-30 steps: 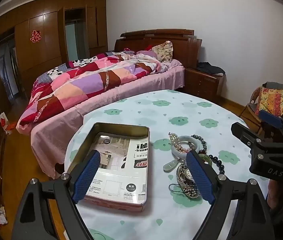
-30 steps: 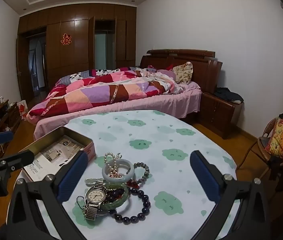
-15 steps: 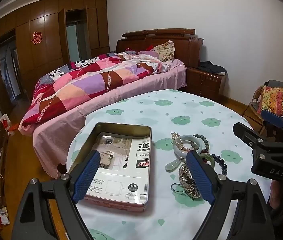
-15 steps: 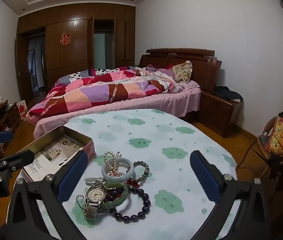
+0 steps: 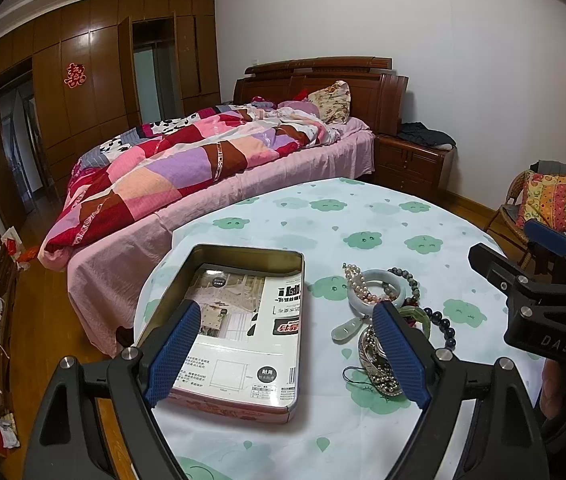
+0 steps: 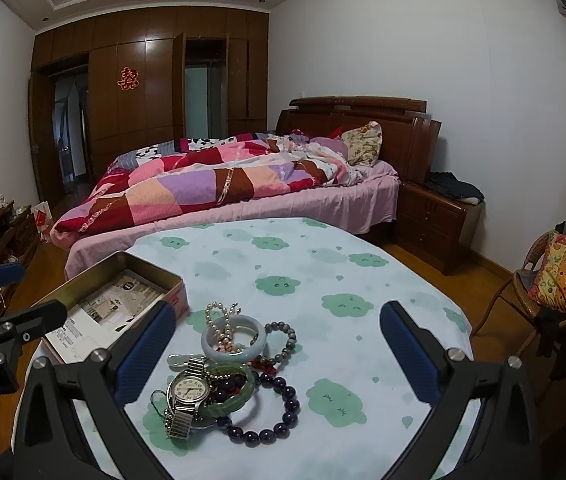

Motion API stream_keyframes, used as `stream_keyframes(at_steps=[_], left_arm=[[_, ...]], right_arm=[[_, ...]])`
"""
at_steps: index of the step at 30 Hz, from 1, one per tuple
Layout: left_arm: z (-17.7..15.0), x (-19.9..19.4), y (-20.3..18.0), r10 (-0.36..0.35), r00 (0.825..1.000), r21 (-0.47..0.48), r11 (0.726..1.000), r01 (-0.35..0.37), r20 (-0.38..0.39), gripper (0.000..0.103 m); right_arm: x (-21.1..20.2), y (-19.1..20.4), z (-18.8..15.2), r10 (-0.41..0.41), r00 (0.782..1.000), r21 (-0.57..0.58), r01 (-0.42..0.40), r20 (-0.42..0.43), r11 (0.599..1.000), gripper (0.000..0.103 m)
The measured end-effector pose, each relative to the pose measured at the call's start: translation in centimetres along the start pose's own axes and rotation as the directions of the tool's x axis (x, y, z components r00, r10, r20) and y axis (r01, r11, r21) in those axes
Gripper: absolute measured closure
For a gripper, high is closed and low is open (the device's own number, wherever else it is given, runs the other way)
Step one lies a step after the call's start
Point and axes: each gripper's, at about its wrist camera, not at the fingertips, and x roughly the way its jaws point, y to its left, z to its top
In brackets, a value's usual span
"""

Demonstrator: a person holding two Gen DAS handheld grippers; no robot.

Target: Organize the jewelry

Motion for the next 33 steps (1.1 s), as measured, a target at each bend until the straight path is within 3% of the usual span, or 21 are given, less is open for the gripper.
stream_keyframes(at_steps=[33], left_arm=[[-0.11, 0.11, 0.15, 0.005, 1.0, 0.001, 1.0, -0.005, 0.0, 0.015]], right_arm=[[0.21, 0.02, -0.17, 0.001, 1.0, 0.005, -0.001, -0.012, 1.0, 0.0]])
